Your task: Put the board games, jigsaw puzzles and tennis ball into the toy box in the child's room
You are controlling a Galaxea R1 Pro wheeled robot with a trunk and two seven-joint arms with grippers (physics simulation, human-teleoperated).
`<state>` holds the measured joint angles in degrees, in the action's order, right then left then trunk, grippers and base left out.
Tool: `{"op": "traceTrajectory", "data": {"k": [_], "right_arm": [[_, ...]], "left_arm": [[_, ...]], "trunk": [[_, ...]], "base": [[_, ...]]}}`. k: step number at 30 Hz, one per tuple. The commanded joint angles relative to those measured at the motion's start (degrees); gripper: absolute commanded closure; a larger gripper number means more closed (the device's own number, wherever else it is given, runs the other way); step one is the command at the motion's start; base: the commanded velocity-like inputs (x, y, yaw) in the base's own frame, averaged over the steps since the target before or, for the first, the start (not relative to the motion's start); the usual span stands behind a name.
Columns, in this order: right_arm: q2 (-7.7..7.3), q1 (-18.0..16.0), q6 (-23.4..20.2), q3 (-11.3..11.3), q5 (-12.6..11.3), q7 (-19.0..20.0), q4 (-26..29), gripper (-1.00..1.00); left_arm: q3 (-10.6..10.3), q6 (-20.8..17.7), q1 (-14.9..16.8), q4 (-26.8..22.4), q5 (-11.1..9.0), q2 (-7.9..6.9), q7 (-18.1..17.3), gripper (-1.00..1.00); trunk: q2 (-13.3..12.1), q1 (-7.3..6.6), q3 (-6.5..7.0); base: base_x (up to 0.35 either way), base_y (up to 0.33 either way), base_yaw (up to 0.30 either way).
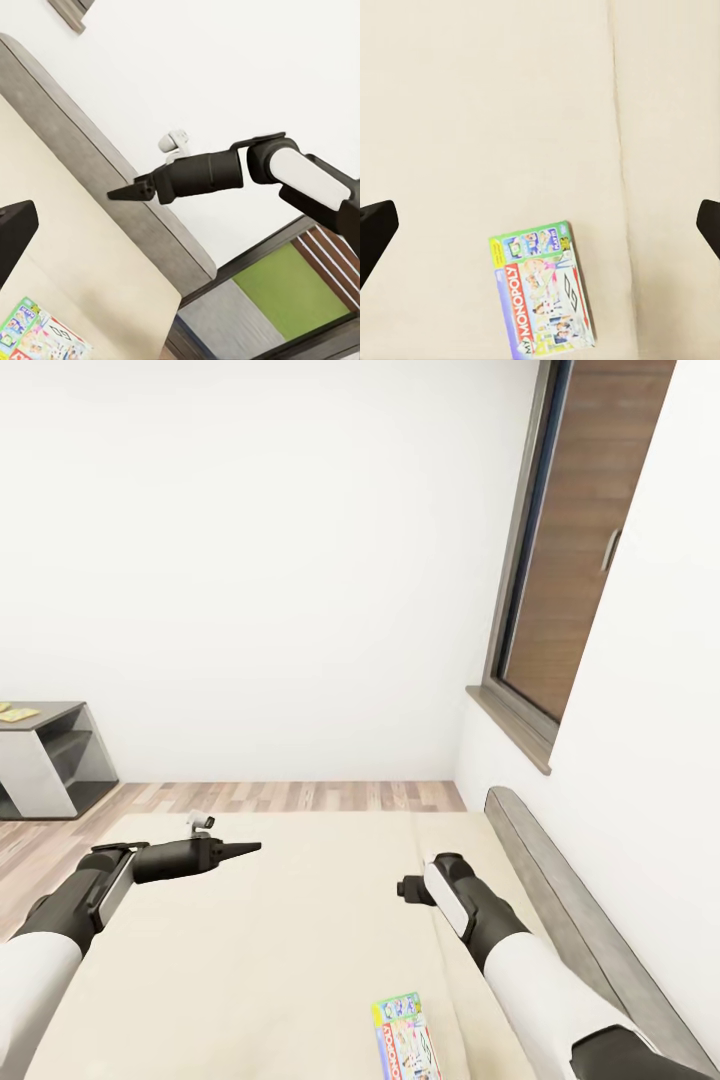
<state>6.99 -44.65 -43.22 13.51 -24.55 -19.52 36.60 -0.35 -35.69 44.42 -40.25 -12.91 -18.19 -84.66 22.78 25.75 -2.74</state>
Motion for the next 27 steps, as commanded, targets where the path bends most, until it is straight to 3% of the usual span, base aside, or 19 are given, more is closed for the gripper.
{"op": "traceTrajectory", "data": {"k": [1, 10, 14, 20, 27], "right_arm": [[-0.04, -0.1, -0.1, 0.3, -0.6, -0.5, 0.0, -1.0], [0.08, -0.1, 0.0, 0.5, -0.5, -0.6, -1.8, -1.0], [0.11, -0.1, 0.1, 0.5, -0.4, -0.6, -3.9, -1.0], [0.12, -0.1, -0.1, 0.5, -0.5, -0.6, -4.7, -1.0], [0.13, -0.1, -0.3, 0.4, -0.6, -0.5, -4.9, -1.0]], "left_arm": [[0.0, -0.6, 0.0, 0.0, -0.1, -0.02, -0.2, -1.0], [-0.2, -1.9, 0.0, -2.4, -0.1, -0.04, -1.4, -1.0], [-0.4, -5.8, -1.6, -8.3, 0.1, -0.12, -4.0, -1.0], [-0.2, -10.6, -5.4, -17.8, 0.4, -0.37, -5.1, -1.0], [0.2, -12.2, -7.7, -21.5, 0.4, -1.19, -5.3, -1.0]], "trunk": [[0.1, 0.04, -0.21], [0.1, 0.04, -1.0], [0.1, 0.04, -1.38], [0.1, 0.04, -1.94], [0.1, 0.04, -2.6]], "base": [[0.0, 0.0, 0.0], [0.0, 0.0, 0.0], [0.0, 0.0, 0.0], [0.0, 0.0, 0.0], [0.0, 0.0, 0.0]]}}
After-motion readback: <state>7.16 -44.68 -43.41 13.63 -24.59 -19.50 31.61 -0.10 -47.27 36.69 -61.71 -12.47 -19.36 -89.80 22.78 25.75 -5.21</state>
